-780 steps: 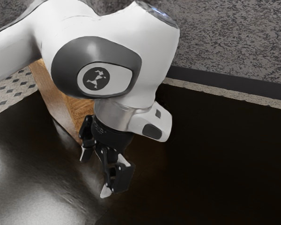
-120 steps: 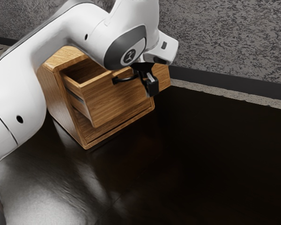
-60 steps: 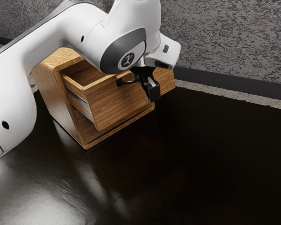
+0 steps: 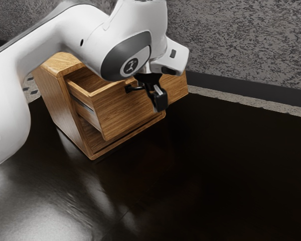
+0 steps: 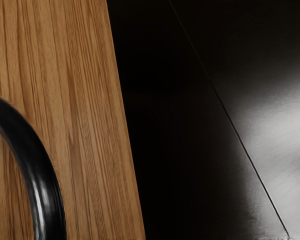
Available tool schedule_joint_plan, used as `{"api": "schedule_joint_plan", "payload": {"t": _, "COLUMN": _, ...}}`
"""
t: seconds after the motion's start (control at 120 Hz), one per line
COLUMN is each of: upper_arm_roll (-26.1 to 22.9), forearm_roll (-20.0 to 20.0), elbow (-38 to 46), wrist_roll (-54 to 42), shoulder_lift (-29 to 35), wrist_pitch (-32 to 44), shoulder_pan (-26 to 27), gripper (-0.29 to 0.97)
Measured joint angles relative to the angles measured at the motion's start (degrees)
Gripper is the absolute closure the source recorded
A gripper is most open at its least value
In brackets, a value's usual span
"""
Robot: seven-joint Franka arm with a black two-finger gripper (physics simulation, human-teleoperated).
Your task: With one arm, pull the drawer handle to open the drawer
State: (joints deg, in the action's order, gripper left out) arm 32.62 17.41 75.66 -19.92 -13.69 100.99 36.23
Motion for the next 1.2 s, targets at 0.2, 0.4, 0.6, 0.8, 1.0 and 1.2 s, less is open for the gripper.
{"api": "schedule_joint_plan", "payload": {"t": 0.2, "upper_arm_roll": 0.0, "forearm_roll": -0.3, "elbow": 0.6, "wrist_roll": 0.8, "shoulder_lift": 0.0, "wrist_pitch": 0.1, "shoulder_pan": 0.9, "gripper": 0.0}}
{"api": "schedule_joint_plan", "payload": {"t": 0.4, "upper_arm_roll": 1.3, "forearm_roll": -0.5, "elbow": 0.9, "wrist_roll": 1.4, "shoulder_lift": 0.0, "wrist_pitch": 0.0, "shoulder_pan": 3.7, "gripper": 0.0}}
{"api": "schedule_joint_plan", "payload": {"t": 0.6, "upper_arm_roll": 4.2, "forearm_roll": -1.0, "elbow": 1.5, "wrist_roll": 2.0, "shoulder_lift": 0.1, "wrist_pitch": 0.0, "shoulder_pan": 8.0, "gripper": 0.0}}
{"api": "schedule_joint_plan", "payload": {"t": 0.8, "upper_arm_roll": 4.3, "forearm_roll": -1.5, "elbow": 1.9, "wrist_roll": 2.6, "shoulder_lift": -0.1, "wrist_pitch": 0.2, "shoulder_pan": 10.0, "gripper": 0.0}}
{"api": "schedule_joint_plan", "payload": {"t": 1.0, "upper_arm_roll": 4.3, "forearm_roll": -1.8, "elbow": 2.0, "wrist_roll": 3.2, "shoulder_lift": -0.1, "wrist_pitch": 0.3, "shoulder_pan": 11.2, "gripper": 0.0}}
{"api": "schedule_joint_plan", "payload": {"t": 1.2, "upper_arm_roll": 5.1, "forearm_roll": -2.3, "elbow": 1.7, "wrist_roll": 3.6, "shoulder_lift": -0.1, "wrist_pitch": 0.4, "shoulder_pan": 13.0, "gripper": 0.02}}
